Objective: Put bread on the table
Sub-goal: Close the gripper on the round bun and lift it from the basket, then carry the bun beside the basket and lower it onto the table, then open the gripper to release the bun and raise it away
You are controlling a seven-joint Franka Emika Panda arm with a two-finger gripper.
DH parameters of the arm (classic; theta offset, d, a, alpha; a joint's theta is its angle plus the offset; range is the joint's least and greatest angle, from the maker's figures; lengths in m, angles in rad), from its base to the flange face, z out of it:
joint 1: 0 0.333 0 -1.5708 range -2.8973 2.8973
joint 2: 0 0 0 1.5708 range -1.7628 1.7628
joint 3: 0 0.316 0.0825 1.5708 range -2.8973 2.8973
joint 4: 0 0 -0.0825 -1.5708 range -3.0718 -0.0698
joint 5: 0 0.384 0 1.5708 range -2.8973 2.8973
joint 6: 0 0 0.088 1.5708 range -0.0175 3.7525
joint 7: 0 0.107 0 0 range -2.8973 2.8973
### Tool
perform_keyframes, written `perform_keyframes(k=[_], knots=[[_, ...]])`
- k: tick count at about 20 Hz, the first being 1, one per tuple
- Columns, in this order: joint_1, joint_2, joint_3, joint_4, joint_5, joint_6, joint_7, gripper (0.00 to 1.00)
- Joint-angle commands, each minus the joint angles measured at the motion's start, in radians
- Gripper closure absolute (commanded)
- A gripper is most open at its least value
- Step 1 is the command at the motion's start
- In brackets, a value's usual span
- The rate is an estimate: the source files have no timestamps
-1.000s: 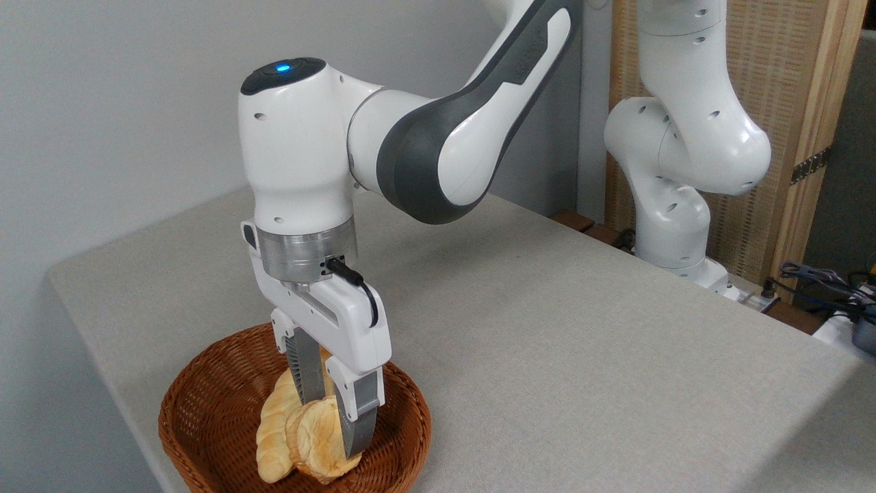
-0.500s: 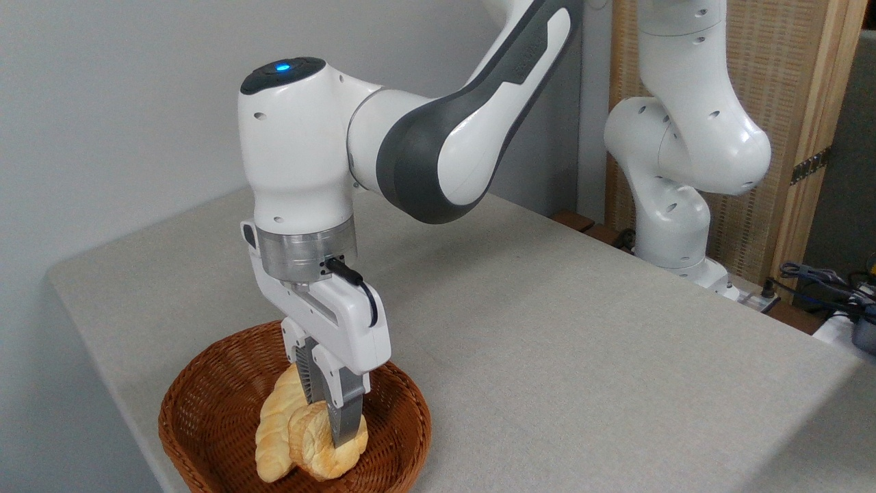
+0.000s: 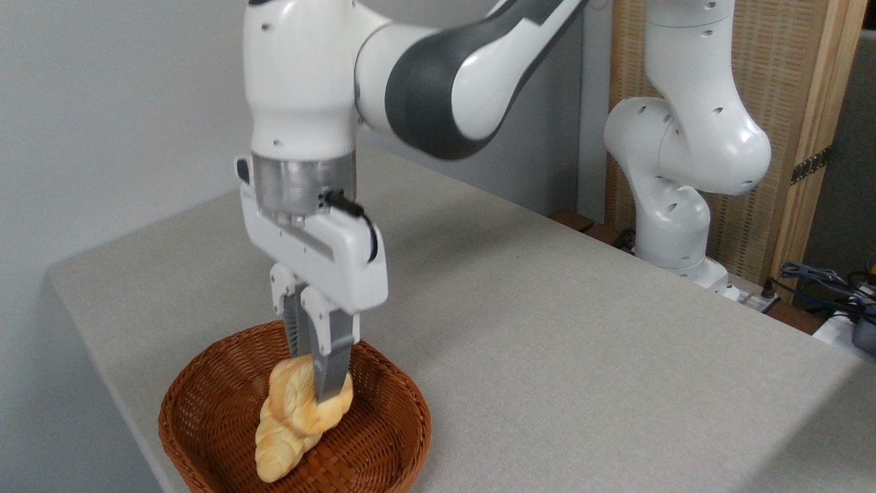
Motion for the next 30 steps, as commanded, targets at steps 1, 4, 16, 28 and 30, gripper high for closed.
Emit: perform_keyframes(k=[1, 4, 16, 28, 30], knots=[[-0.005, -0.068, -0.002, -0.013, -0.024, -0.152, 0.009, 0.67], [-0.008, -0.097, -0.028, -0.014, -0.038, -0.295, 0.007, 0.6], [-0.022, -0.088, -0.057, -0.079, -0.079, -0.492, 0.033, 0.0], [-0.036, -0.08, -0.058, -0.028, -0.072, -0.475, 0.033, 0.0], [-0.034, -0.083, -0.057, 0.019, -0.073, -0.475, 0.032, 0.0]])
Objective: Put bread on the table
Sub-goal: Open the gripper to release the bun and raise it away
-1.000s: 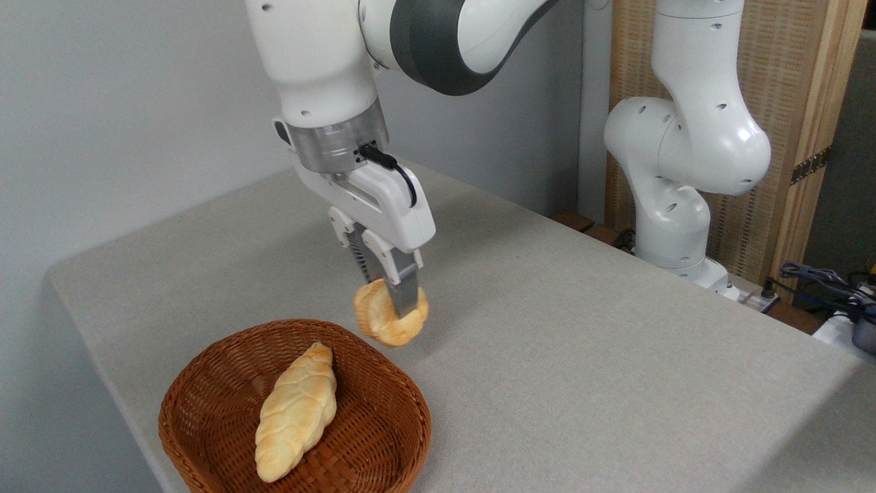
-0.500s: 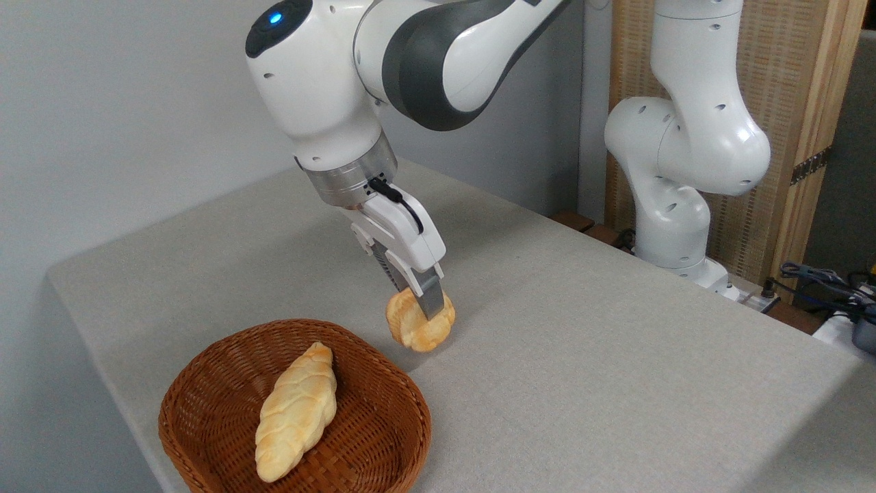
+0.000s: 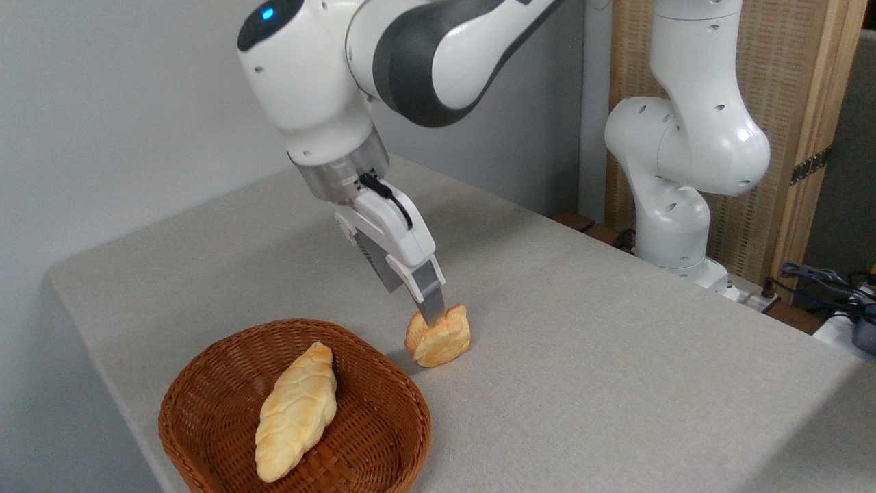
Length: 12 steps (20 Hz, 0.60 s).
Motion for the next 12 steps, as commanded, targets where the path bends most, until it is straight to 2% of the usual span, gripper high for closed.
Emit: perform_keyframes(k=[1, 8, 12], knots=[[-0.005, -0.011, 0.008, 0.091, -0.01, -0.004, 0.017, 0.0], [-0.003, -0.011, 0.015, 0.207, -0.004, -0.001, 0.012, 0.0], [0.001, -0.008, 0.024, 0.21, -0.015, 0.084, 0.015, 0.0]])
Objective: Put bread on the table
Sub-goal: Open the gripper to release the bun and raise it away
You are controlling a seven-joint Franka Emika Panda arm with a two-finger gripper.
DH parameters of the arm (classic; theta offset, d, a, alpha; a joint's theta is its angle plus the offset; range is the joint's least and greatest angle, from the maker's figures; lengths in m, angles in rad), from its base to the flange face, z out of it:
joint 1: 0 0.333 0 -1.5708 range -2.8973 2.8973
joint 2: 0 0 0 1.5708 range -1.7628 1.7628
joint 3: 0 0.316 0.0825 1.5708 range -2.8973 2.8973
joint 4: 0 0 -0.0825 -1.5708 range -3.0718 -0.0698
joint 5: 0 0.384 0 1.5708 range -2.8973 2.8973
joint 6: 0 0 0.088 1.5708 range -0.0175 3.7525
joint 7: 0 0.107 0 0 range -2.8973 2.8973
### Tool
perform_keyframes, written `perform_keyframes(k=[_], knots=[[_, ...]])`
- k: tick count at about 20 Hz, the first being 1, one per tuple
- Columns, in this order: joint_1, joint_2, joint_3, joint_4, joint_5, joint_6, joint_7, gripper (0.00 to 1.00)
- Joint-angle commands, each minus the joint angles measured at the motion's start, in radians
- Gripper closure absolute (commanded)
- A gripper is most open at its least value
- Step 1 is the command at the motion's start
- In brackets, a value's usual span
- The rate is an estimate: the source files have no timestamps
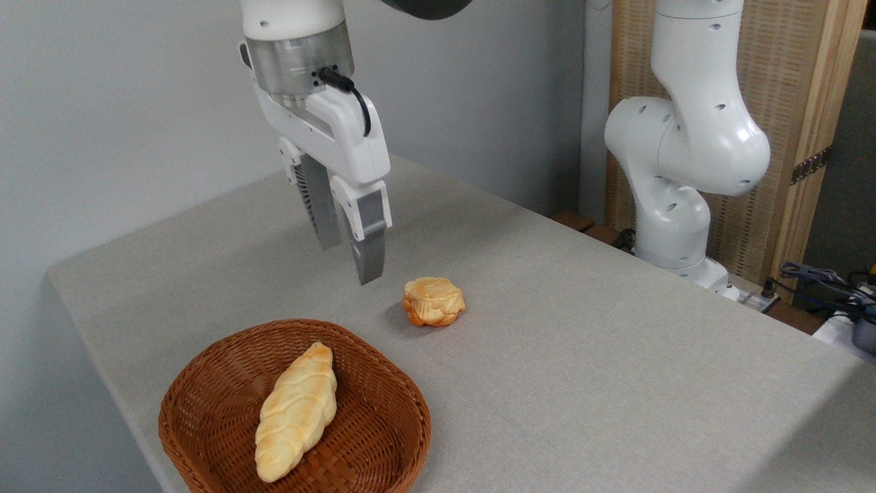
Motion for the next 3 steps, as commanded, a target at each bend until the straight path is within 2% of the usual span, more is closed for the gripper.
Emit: perform_keyframes(k=[1, 3], knots=[[0.001, 0.01, 0.015, 0.006, -0.013, 0.053, 0.017, 0.0], [0.004, 0.017, 0.032, 0.005, -0.015, 0.067, 0.018, 0.0]])
